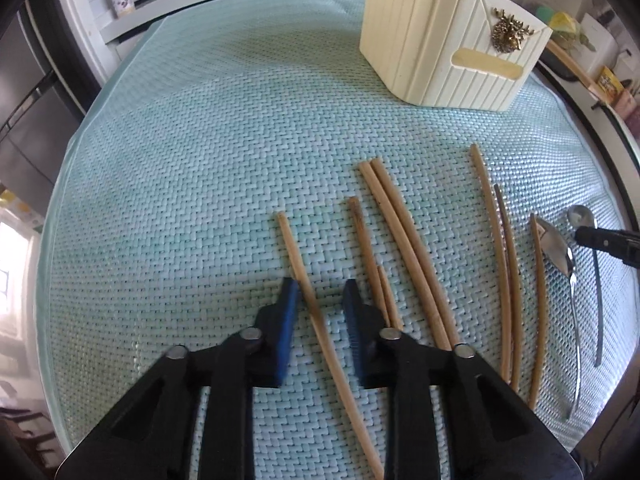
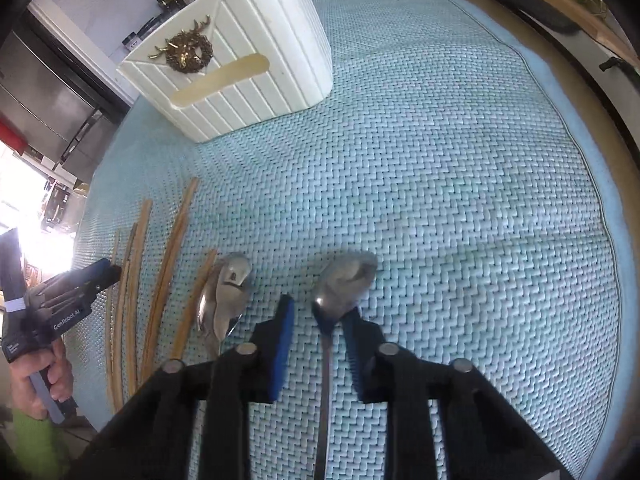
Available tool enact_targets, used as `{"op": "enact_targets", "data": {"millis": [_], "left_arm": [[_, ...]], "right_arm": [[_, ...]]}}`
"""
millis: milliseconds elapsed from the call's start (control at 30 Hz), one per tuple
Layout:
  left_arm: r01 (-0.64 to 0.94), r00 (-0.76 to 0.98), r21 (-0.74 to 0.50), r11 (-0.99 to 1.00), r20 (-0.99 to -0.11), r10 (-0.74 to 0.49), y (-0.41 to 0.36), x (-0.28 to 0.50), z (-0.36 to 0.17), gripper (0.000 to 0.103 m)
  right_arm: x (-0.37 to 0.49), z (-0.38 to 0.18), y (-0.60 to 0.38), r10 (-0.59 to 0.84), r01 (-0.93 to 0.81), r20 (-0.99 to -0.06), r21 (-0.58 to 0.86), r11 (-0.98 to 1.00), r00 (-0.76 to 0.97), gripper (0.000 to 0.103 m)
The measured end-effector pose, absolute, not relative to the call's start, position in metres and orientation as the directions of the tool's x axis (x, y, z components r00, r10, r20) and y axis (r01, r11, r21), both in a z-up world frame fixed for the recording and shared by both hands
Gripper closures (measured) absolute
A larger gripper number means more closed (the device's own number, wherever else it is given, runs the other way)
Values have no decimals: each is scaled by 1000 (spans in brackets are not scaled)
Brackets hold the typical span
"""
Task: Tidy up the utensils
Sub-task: 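Grasp a wooden chopstick with the left tool while the right tool grasps a metal spoon, then carry chopstick and spoon to the cream caddy and drop both inside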
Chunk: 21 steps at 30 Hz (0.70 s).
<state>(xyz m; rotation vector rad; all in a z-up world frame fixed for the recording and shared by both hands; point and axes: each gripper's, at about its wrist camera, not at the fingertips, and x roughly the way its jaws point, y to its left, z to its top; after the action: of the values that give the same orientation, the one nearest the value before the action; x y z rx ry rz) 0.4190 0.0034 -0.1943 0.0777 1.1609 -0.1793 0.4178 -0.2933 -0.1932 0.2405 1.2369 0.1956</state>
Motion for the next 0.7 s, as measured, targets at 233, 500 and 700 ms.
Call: {"op": "enact_targets", "data": {"millis": [233, 500, 700], "left_arm": [[192, 441, -116, 974, -877, -191, 12, 401, -184, 99], [226, 596, -201, 953, -745, -299, 37, 363, -116, 99], [249, 673, -240, 938, -654, -346, 41, 339, -74, 99]], "right_arm": [[414, -181, -303, 343, -46, -863, 352, 935, 372, 98], [367, -114, -294, 336, -202, -779, 270, 942, 529, 99], [334, -65, -281, 366, -285, -700, 235, 929, 614, 99]]}}
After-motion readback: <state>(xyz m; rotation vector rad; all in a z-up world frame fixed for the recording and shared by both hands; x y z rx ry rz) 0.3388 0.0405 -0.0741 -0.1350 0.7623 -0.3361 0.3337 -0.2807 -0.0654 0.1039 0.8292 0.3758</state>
